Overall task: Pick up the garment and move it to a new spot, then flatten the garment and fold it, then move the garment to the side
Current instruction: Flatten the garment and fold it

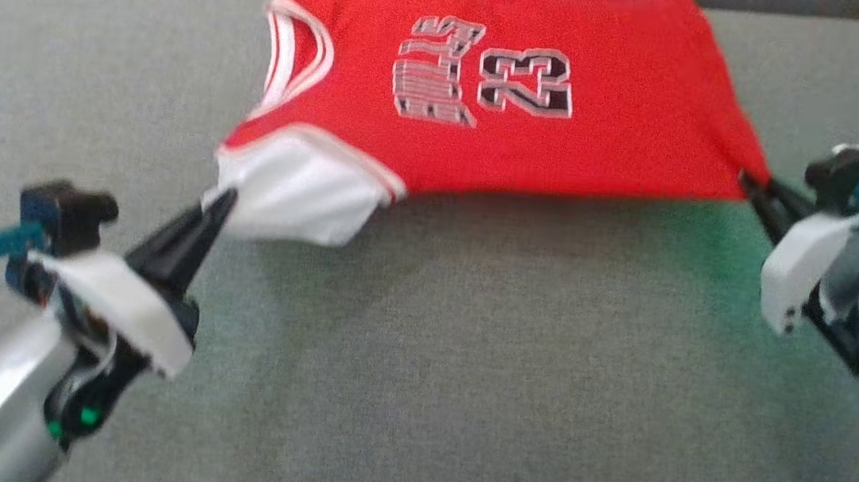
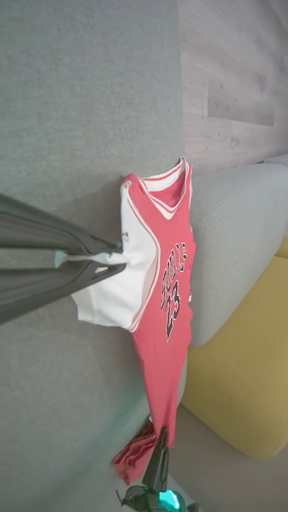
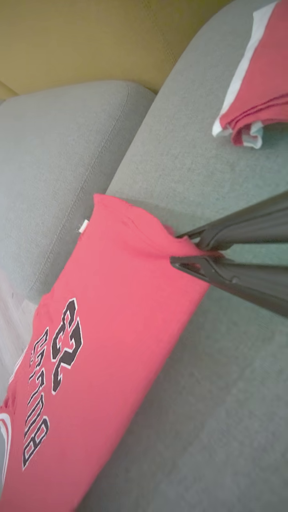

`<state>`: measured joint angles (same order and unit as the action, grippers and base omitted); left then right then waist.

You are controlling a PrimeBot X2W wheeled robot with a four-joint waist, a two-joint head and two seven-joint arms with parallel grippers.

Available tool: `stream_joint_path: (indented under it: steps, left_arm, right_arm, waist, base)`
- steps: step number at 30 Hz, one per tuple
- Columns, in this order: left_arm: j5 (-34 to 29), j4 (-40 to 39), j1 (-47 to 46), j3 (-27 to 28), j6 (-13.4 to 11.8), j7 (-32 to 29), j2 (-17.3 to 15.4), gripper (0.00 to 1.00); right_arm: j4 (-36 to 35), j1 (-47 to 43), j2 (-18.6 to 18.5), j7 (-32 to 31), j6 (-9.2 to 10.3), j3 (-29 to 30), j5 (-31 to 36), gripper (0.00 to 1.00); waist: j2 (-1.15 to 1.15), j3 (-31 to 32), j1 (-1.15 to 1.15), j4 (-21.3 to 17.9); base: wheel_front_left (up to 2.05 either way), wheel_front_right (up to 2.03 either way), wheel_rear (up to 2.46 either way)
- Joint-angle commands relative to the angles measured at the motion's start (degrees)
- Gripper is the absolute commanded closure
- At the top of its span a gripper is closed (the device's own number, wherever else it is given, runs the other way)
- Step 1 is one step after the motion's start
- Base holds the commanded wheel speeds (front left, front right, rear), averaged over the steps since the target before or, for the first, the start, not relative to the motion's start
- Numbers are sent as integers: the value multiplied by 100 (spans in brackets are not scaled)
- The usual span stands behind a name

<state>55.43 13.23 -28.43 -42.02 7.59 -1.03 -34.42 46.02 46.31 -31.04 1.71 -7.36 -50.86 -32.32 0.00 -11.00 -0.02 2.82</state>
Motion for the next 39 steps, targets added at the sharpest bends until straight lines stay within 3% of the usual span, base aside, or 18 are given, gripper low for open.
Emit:
stream_joint_path:
  steps: [1,12,20,27,39]
  left_arm:
    - [105,-344,33,240,-34,-37,-414,100]
    - [674,-1538,1107,152,-343,-481,-978,100]
    - [1039,-2232,1559,169,-555,-706,-1291,100]
    - [1139,-2249,1419,241,-665,-776,-1209,100]
    - [1326,-1426,306,328,-718,-1473,-867,100]
  right_arm:
    - [-305,-211,-272,-34,-13,-170,-278,100]
    - [-952,-837,-804,-290,-13,-577,-1048,100]
    - [-1612,-1269,-1183,-858,-13,-639,-1717,100]
    - [-1945,-1286,-1340,-942,-13,-402,-1766,100]
    - [-1783,-770,-896,-1221,-13,93,-1431,100]
  waist:
    - [0,266,2,-19]
    - [0,762,2,-85]
    - [0,853,2,-107]
    - [0,610,2,-105]
    - [0,-40,2,-126]
  base:
    - [0,0,0]
    - [0,0,0]
    - [0,0,0]
    - [0,0,0]
    - [0,0,0]
